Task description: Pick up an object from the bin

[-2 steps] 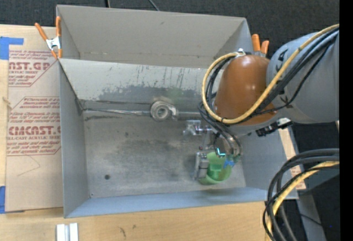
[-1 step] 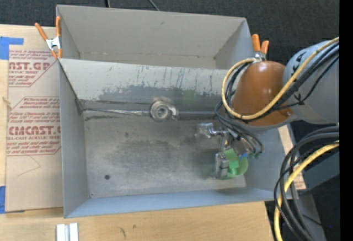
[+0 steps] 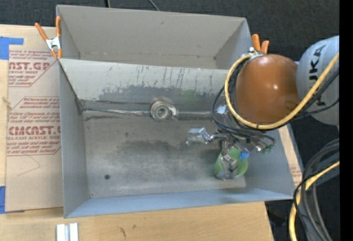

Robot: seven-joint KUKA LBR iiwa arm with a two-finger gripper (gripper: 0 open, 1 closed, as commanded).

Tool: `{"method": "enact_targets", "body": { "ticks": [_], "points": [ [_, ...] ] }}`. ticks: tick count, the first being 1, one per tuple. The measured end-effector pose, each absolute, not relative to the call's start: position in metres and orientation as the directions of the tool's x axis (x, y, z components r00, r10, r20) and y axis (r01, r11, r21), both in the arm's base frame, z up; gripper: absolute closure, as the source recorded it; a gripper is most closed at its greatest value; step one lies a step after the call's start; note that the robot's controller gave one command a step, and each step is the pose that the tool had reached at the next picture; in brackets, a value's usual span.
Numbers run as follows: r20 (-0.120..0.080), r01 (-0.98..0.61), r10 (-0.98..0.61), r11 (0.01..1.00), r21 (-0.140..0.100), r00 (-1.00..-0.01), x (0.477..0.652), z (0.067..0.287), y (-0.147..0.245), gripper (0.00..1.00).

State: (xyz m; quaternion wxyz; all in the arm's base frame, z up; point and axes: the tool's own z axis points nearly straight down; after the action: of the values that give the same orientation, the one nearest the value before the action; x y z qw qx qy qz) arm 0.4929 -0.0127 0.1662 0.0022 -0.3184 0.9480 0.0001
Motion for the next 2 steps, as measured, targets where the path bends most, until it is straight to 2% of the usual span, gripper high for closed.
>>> {"method": "enact_targets", "body": {
  "ticks": [1,2],
  "points": [
    [0.005,-0.871,-0.871,0.491,0.01,-0.491,0.505,0.098,-0.082,0.0],
    [-0.003,-0.728,-0.728,0.685,0.0,-0.685,0.527,0.087,-0.118,0.0]
  ]
}}
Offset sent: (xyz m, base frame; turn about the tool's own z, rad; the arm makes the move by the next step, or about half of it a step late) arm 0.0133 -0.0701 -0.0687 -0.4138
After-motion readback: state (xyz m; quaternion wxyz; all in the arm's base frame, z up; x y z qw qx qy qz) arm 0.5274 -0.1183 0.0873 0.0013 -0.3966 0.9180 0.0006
